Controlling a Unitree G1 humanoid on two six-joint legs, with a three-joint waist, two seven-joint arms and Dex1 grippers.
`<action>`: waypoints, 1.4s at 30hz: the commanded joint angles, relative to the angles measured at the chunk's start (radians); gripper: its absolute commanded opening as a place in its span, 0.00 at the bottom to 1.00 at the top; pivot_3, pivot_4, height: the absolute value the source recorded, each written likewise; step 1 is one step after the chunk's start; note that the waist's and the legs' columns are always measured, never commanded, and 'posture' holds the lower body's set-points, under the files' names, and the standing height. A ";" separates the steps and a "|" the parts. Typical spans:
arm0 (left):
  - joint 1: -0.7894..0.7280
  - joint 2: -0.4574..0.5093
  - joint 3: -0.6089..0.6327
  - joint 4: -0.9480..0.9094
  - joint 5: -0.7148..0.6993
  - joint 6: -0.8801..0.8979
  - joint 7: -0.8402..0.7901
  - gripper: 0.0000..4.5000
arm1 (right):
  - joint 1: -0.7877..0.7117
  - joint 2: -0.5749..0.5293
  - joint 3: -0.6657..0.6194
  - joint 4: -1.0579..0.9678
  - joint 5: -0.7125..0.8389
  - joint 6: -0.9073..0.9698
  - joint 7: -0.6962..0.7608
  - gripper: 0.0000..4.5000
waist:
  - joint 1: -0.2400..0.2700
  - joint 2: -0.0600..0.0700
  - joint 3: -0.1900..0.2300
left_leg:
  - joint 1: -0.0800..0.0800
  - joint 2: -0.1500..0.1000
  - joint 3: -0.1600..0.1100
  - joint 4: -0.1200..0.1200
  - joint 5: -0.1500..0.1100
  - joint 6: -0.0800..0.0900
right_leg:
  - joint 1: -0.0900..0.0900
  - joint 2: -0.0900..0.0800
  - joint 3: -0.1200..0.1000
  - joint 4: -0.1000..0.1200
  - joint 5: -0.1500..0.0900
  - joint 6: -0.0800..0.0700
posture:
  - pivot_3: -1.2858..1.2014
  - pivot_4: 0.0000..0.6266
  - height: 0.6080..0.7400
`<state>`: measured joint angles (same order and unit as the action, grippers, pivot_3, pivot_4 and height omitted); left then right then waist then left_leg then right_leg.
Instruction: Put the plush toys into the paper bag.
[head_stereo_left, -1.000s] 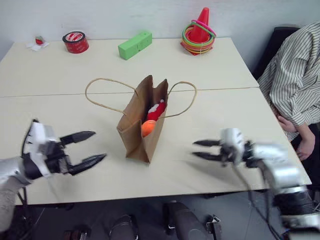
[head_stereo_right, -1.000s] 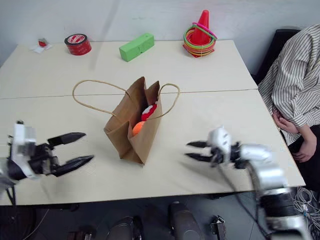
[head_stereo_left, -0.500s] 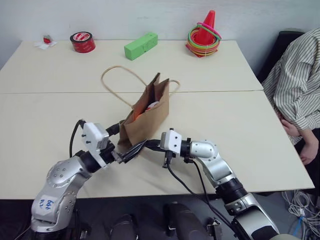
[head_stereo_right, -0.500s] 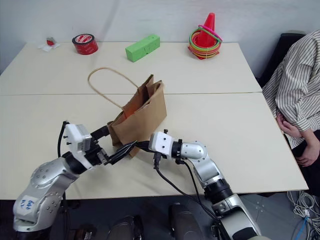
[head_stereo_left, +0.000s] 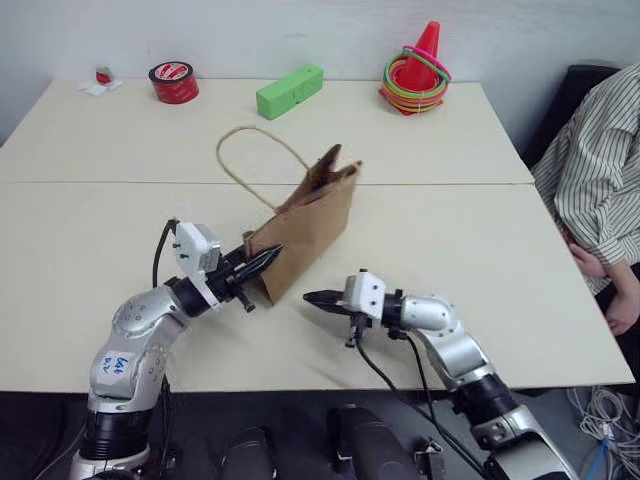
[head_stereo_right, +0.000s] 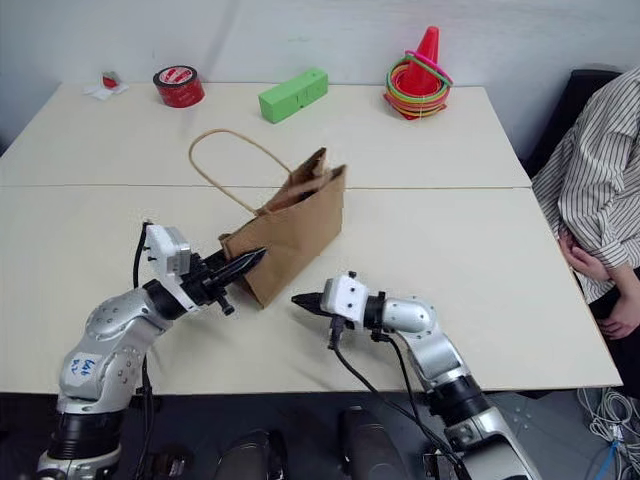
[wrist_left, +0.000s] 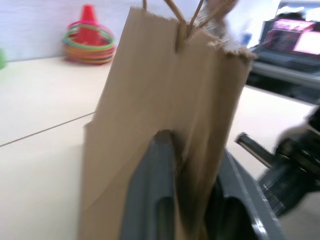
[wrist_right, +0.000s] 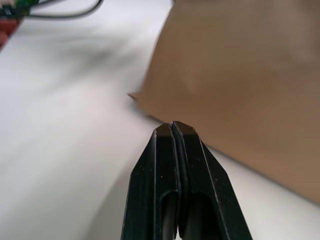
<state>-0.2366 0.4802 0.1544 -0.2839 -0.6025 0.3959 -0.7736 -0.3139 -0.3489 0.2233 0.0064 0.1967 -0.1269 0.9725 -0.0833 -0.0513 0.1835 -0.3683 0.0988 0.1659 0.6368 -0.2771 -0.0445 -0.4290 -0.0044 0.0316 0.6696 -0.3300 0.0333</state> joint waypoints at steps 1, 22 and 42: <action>-0.042 0.081 0.003 0.044 -0.066 0.034 -0.156 0.00 | 0.098 -0.104 -0.141 -0.163 0.189 0.057 0.070 0.00 | 0.002 0.000 0.000 | 0.001 0.000 0.000 0.000 0.000 0.000 | 0.001 0.000 0.000 -0.001 0.000 0.000 | 0.52 0.24 1.00; -0.364 0.278 -0.095 0.355 -0.089 0.083 -0.727 0.00 | 0.331 -0.405 -0.486 -0.048 0.251 -0.051 0.198 0.00 | 0.001 0.001 0.001 | -0.001 0.000 0.000 0.001 0.000 0.003 | 0.002 0.000 0.000 -0.005 0.002 0.003 | 0.52 0.24 1.00; -0.183 0.274 -0.032 0.314 0.101 -0.144 -0.549 0.21 | 0.325 -0.416 -0.471 -0.123 0.312 0.051 0.223 0.28 | 0.000 0.001 0.001 | -0.001 0.000 0.000 0.008 -0.001 0.004 | 0.002 0.000 0.001 0.001 0.002 0.003 | 0.52 0.24 1.00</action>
<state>-0.4292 0.7297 0.0658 0.0783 -0.4992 0.2679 -1.3506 0.0313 -0.7559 -0.2383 -0.1106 0.4862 -0.0644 1.1769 -0.0835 -0.0498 0.1842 -0.3690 0.0991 0.1656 0.6450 -0.2785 -0.0409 -0.4266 -0.0044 0.0324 0.6705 -0.3281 0.0365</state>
